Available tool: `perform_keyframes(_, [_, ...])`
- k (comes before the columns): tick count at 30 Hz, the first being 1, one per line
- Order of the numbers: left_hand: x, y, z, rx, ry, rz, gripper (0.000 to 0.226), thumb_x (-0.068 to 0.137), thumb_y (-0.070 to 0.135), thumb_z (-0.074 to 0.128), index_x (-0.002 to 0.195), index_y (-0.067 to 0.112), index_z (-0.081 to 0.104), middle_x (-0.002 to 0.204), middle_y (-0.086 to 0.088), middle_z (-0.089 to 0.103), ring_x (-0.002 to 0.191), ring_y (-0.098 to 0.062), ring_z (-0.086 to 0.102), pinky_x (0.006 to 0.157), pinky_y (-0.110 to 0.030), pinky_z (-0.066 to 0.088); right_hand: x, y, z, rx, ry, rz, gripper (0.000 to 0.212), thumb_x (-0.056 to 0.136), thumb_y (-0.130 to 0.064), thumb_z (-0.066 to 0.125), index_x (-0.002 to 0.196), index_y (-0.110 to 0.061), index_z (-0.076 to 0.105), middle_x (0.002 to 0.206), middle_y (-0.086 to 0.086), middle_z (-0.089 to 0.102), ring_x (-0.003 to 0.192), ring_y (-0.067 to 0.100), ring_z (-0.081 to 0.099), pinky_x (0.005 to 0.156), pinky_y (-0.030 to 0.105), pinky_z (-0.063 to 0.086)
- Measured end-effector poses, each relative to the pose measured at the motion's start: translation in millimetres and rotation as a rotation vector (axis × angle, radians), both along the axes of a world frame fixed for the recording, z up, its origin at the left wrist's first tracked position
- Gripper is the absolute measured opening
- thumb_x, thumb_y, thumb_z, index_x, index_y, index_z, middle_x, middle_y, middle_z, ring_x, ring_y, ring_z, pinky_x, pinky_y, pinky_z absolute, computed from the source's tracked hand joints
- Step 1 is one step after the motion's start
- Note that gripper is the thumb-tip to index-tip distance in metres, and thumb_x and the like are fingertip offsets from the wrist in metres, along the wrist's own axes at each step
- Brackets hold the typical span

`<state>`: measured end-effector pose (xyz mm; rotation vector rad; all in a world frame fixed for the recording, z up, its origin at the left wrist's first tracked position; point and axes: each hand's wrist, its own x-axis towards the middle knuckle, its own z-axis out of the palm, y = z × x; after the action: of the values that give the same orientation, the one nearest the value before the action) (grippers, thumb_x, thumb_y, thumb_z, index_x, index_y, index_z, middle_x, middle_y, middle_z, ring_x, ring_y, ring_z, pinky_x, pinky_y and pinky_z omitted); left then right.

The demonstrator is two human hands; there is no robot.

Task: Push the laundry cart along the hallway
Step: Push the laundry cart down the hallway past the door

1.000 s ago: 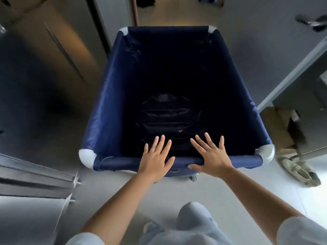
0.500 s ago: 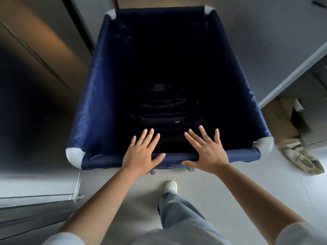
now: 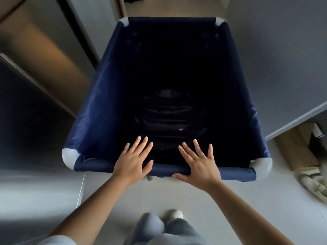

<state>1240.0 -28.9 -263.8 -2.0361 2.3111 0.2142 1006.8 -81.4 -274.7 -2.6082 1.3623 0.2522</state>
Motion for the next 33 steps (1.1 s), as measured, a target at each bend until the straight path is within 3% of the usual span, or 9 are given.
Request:
perform_keyframes(3, [16.8, -36.0, -0.3, 0.044, -0.003, 0.0, 0.063, 0.087, 0.045, 0.023, 0.134, 0.011, 0.046, 0.142, -0.012, 0.042, 0.132, -0.034, 0.037, 0.098, -0.055, 0.037, 17.3, -31.9, -0.4, -0.006, -0.001, 0.002, 0.1, 0.065, -0.087, 0.006, 0.148, -0.03, 0.002, 0.157, -0.011, 0.005, 0.142, 0.022, -0.016, 0.097, 0.047, -0.036])
perform_keyframes(8, [43.3, -98.8, -10.2, 0.101, -0.039, 0.022, 0.074, 0.084, 0.058, 0.001, 0.145, 0.022, 0.019, 0.155, -0.005, 0.013, 0.142, -0.026, 0.007, 0.106, -0.056, 0.025, 39.0, -91.7, 0.3, -0.014, 0.019, -0.022, 0.101, 0.065, -0.088, 0.008, 0.147, -0.03, 0.002, 0.157, -0.011, 0.005, 0.141, 0.02, -0.017, 0.097, 0.047, -0.036])
perform_keyframes(12, [60.0, -150.3, -10.1, 0.095, -0.007, -0.024, 0.071, 0.087, 0.058, 0.008, 0.143, 0.018, 0.028, 0.152, -0.008, 0.024, 0.14, -0.029, 0.017, 0.105, -0.055, 0.028, 55.7, -140.4, 2.2, -0.007, 0.037, -0.061, 0.101, 0.065, -0.088, 0.013, 0.147, -0.031, 0.005, 0.157, -0.011, 0.004, 0.137, 0.017, -0.024, 0.097, 0.046, -0.036])
perform_keyframes(16, [75.0, -201.2, -12.2, 0.067, 0.026, -0.065, 0.072, 0.087, 0.06, 0.007, 0.144, 0.019, 0.026, 0.153, -0.007, 0.021, 0.141, -0.028, 0.014, 0.109, -0.053, 0.022, 69.6, -189.5, 2.0, -0.009, 0.062, -0.087, 0.104, 0.061, -0.09, 0.007, 0.147, -0.032, 0.004, 0.157, -0.011, 0.003, 0.135, 0.015, -0.026, 0.096, 0.046, -0.036])
perform_keyframes(21, [93.0, -269.7, -16.9, 0.056, -0.02, -0.093, 0.074, 0.084, 0.061, -0.004, 0.146, 0.024, 0.009, 0.156, 0.0, 0.003, 0.143, -0.025, -0.002, 0.113, -0.049, 0.011, 87.2, -258.1, 1.2, 0.02, 0.101, -0.088, 0.106, 0.059, -0.091, 0.004, 0.147, -0.032, 0.006, 0.157, -0.011, 0.005, 0.142, 0.019, -0.017, 0.102, 0.05, -0.026])
perform_keyframes(33, [130.6, -448.9, -17.2, 0.033, -0.038, -0.075, 0.075, 0.084, 0.061, -0.004, 0.146, 0.022, 0.013, 0.156, -0.003, 0.009, 0.143, -0.027, 0.001, 0.113, -0.049, 0.01, 123.2, -434.4, -2.6, -0.002, 0.049, -0.066, 0.108, 0.056, -0.089, -0.005, 0.147, -0.032, 0.0, 0.157, -0.009, 0.003, 0.142, 0.021, -0.018, 0.103, 0.05, -0.025])
